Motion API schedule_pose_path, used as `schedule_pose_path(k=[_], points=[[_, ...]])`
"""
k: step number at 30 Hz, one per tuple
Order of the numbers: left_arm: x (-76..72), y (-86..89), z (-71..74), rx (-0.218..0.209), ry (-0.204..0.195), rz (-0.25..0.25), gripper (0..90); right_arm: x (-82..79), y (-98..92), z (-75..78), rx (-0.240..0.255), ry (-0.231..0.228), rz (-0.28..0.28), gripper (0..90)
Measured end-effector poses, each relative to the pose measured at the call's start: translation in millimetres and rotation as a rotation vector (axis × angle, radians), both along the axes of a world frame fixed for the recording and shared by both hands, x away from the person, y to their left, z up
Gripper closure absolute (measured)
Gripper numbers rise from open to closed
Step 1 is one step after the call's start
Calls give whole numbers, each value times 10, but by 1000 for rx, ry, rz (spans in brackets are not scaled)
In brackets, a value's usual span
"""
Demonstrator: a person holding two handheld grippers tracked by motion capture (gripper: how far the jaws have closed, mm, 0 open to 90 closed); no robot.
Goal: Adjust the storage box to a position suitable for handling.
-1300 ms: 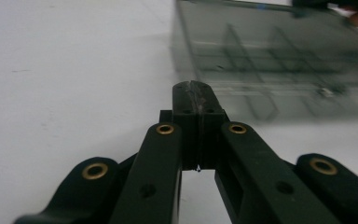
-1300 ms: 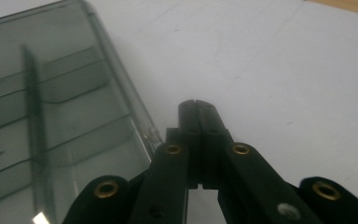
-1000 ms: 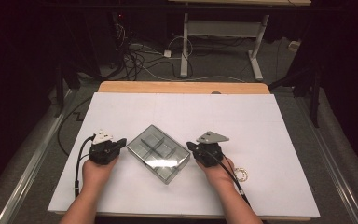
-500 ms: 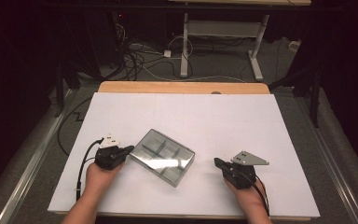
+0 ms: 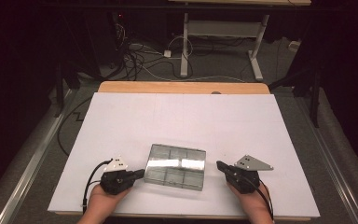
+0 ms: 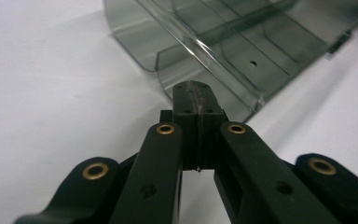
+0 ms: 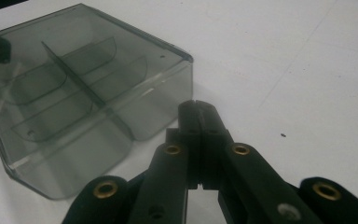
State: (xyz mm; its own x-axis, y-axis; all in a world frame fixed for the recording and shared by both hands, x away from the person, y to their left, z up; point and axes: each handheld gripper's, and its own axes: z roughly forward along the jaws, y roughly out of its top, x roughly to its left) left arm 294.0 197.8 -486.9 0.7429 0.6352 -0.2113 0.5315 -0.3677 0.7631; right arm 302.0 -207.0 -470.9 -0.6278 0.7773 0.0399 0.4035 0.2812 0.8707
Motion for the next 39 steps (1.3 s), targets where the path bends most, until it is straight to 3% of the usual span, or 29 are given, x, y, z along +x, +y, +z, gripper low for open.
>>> schedule_pose_path(k=[3, 6, 9, 14, 16, 18, 20, 21, 24, 26, 30, 34, 39], points=[[-72, -75, 8, 11, -11, -36, 883, 5, -5, -1, -2, -1, -5, 900], [-63, -83, 9, 14, -26, -35, 883, 0, -10, -5, 0, 4, -3, 900], [-15, -61, -13, 4, -20, -5, 882, -3, -10, 2, -2, 3, 5, 900], [79, -35, 38, 4, -60, 45, 881, 7, -15, -17, 0, 7, 8, 900], [273, -34, 89, 10, -95, 103, 882, 9, -10, -28, -2, 15, 5, 900], [438, -40, 111, -13, -103, 145, 882, 8, -3, -32, -1, 16, 7, 900], [624, -86, 111, -3, -108, 161, 882, -4, 3, -25, 0, 16, 6, 900], [624, -86, 111, -3, -108, 161, 882, -8, 3, -24, 4, 13, 5, 900], [931, -197, 79, 22, -103, 171, 881, -16, 1, -27, 7, 19, 3, 900], [973, -220, 69, 16, -89, 158, 881, -16, -6, -31, 10, 23, 0, 900], [952, -345, 40, 46, -90, 98, 882, -13, -31, -38, 12, 25, -3, 900], [926, -371, 48, 50, -84, 106, 884, -11, -40, -36, 13, 23, -3, 900], [855, -429, 62, 71, -82, 76, 885, -15, -40, -33, 12, 23, -3, 900]])
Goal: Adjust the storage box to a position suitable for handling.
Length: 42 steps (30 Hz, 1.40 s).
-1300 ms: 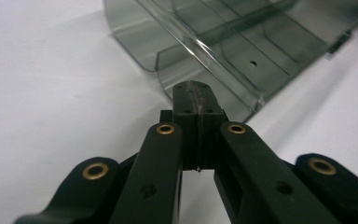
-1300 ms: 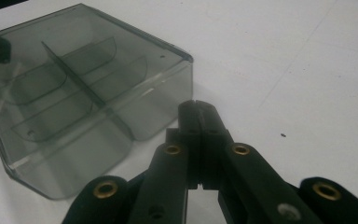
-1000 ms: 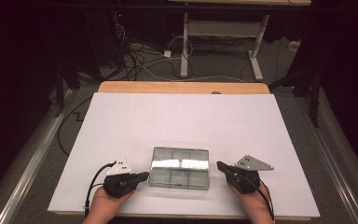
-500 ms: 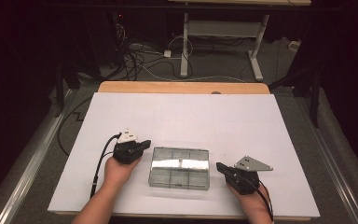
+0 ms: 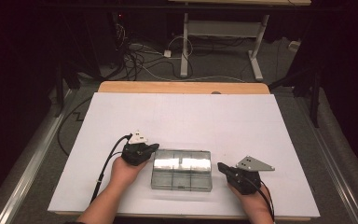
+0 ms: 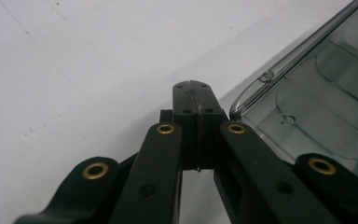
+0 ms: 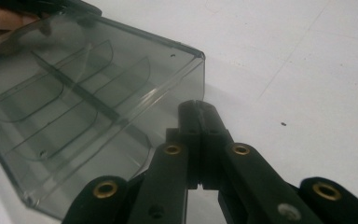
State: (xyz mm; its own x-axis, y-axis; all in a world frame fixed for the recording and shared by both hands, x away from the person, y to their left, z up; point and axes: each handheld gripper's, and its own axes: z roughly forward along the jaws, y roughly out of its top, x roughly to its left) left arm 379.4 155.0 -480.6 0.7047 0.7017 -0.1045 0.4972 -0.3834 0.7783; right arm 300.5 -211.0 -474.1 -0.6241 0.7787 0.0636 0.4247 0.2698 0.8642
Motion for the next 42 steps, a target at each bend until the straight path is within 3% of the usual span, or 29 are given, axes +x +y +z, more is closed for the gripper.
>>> schedule_pose_path(k=[3, 8, 16, 18, 22, 24, 34, 42], points=[[-58, -28, -3, 2, -3, -22, 884, 4, -8, -2, 4, 5, -7, 900], [-135, 39, -9, -22, -11, 2, 882, 0, -12, -4, 1, 7, -9, 900], [-542, 371, -2, -62, -63, 33, 882, -13, 0, 21, 5, -1, 4, 900], [-708, 470, -2, -71, -48, 36, 883, -25, 10, 42, 6, -7, 6, 900], [-821, 503, -12, -55, -42, 48, 883, -22, 23, 41, 3, -8, 12, 900], [-876, 521, -2, -105, -19, 43, 882, -13, 24, 32, 2, 0, 7, 900], [-1003, 537, -49, -87, -13, -20, 881, 37, 131, -10, -24, 17, 11, 900], [-1003, 541, -60, -70, -27, -8, 881, 40, 141, 6, -15, 11, 26, 900]])
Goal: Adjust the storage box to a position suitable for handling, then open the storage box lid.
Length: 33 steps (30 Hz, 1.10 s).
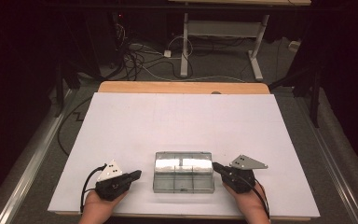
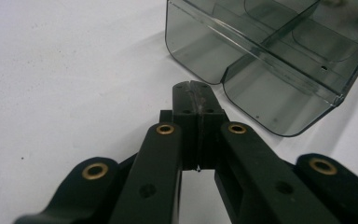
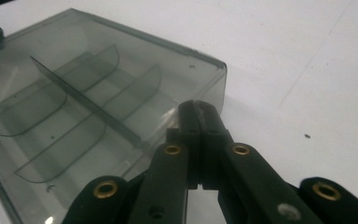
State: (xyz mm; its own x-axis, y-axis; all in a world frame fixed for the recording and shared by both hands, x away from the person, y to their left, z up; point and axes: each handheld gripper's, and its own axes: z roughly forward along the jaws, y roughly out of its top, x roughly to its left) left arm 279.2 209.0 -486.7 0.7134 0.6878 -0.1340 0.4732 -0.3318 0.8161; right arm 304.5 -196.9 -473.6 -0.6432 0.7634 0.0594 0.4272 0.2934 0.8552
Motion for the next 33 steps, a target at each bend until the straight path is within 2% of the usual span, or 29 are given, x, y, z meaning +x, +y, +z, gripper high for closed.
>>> schedule_pose_path(k=[2, 3, 8, 9, 15, 16, 17, 20, 27, 28, 33], points=[[5, 17, 6, -14, 15, -2, 881, -5, 0, 20, 1, -11, 4, 900], [3, 24, 14, -28, 15, -3, 881, -40, 5, 89, -2, -42, 7, 900], [11, -1, 10, -21, 11, -17, 882, -111, 46, 207, 25, -76, 51, 900], [17, -19, 16, -19, 11, -33, 883, -122, 64, 215, 28, -76, 60, 900], [13, -45, 42, -19, -22, -49, 883, -161, 224, 199, 16, -64, 121, 900], [17, -45, 37, -19, -22, -51, 883, -161, 224, 199, 16, -64, 121, 900], [23, -38, 32, -21, -18, -52, 883, -185, 295, 211, 10, -70, 149, 900], [31, -20, 23, -32, -8, -54, 882, -223, 384, 222, 12, -73, 181, 900], [-18, 9, 30, -32, -14, -44, 883, -342, 534, 231, 26, -81, 252, 900], [-24, 10, 30, -34, -13, -41, 882, -378, 585, 228, 24, -83, 282, 900], [-34, -7, 16, -32, -7, -46, 883, -431, 680, 200, 26, -69, 330, 900]])
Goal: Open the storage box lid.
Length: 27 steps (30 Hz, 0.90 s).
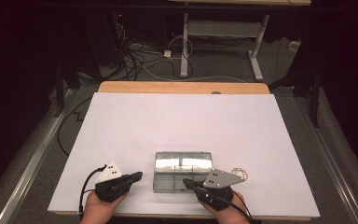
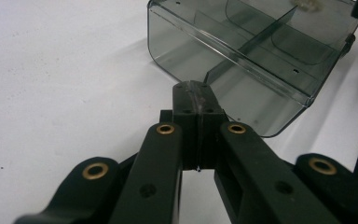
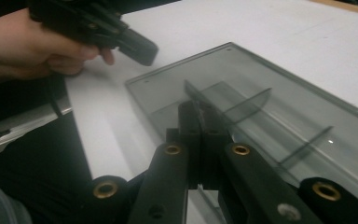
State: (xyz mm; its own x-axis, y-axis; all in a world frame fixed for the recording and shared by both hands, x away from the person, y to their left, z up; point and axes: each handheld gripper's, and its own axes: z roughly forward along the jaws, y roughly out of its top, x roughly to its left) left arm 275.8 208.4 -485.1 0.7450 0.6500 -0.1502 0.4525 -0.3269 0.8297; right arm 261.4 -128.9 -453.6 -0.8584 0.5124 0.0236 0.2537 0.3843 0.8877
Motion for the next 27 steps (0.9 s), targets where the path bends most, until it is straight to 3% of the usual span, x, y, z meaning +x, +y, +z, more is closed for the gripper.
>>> schedule_pose_path(k=[10, 27], points=[[43, -24, -5, -10, 14, -25, 881, -76, 155, -91, -16, 35, 72, 900], [78, -71, -9, -3, 18, -32, 881, -132, 224, -222, -56, 67, 118, 900]])
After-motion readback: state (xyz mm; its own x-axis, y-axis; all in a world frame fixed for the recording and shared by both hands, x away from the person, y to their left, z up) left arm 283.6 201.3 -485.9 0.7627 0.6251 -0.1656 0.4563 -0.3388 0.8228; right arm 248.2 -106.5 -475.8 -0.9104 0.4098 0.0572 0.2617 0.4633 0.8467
